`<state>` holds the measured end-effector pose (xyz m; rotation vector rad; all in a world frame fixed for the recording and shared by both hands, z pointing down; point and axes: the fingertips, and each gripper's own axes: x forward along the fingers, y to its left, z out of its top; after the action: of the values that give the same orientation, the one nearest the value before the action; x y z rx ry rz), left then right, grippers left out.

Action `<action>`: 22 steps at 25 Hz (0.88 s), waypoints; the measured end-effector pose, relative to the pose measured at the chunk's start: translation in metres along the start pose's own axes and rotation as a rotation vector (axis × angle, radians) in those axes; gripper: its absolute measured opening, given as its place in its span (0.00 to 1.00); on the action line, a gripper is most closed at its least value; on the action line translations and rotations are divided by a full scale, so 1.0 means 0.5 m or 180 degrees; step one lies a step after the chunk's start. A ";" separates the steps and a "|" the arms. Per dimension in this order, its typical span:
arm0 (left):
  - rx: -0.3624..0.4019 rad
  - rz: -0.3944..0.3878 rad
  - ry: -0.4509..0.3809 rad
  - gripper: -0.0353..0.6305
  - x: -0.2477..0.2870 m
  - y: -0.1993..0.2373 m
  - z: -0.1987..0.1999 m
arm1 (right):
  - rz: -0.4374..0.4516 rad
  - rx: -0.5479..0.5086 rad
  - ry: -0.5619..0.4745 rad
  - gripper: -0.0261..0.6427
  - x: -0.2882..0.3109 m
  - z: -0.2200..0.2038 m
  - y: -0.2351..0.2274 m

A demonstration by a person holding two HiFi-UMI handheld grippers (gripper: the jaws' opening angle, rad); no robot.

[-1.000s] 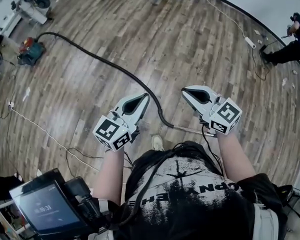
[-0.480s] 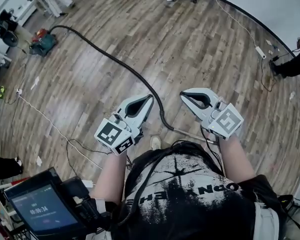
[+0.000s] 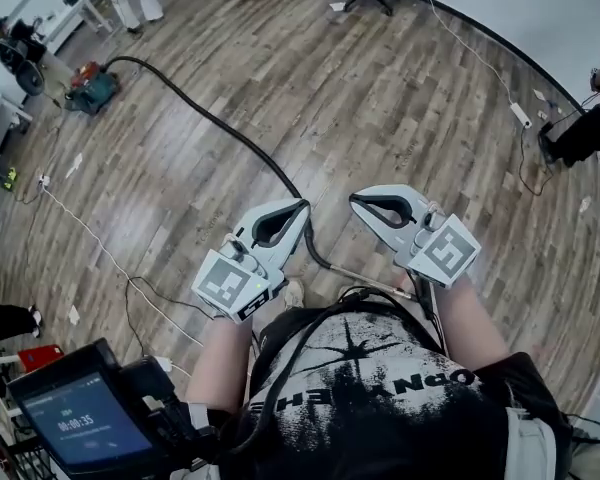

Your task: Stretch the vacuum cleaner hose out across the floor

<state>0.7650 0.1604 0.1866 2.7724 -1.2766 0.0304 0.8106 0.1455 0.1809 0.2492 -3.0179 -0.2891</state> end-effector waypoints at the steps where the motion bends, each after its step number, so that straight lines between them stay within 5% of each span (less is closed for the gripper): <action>1: 0.0004 0.0031 0.0008 0.05 0.006 -0.013 -0.005 | 0.0020 0.0018 -0.0031 0.05 -0.014 -0.002 0.003; 10: -0.0018 0.0220 0.0016 0.05 0.071 -0.063 -0.027 | 0.0148 0.0055 -0.0210 0.05 -0.084 -0.009 -0.024; 22: 0.0038 0.0337 0.0068 0.05 0.105 -0.058 -0.017 | 0.0162 0.0231 0.0023 0.05 -0.099 -0.046 -0.060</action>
<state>0.8212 0.1401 0.1958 2.7039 -1.4212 0.0748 0.8665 0.1207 0.1932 0.1786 -3.0257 -0.1745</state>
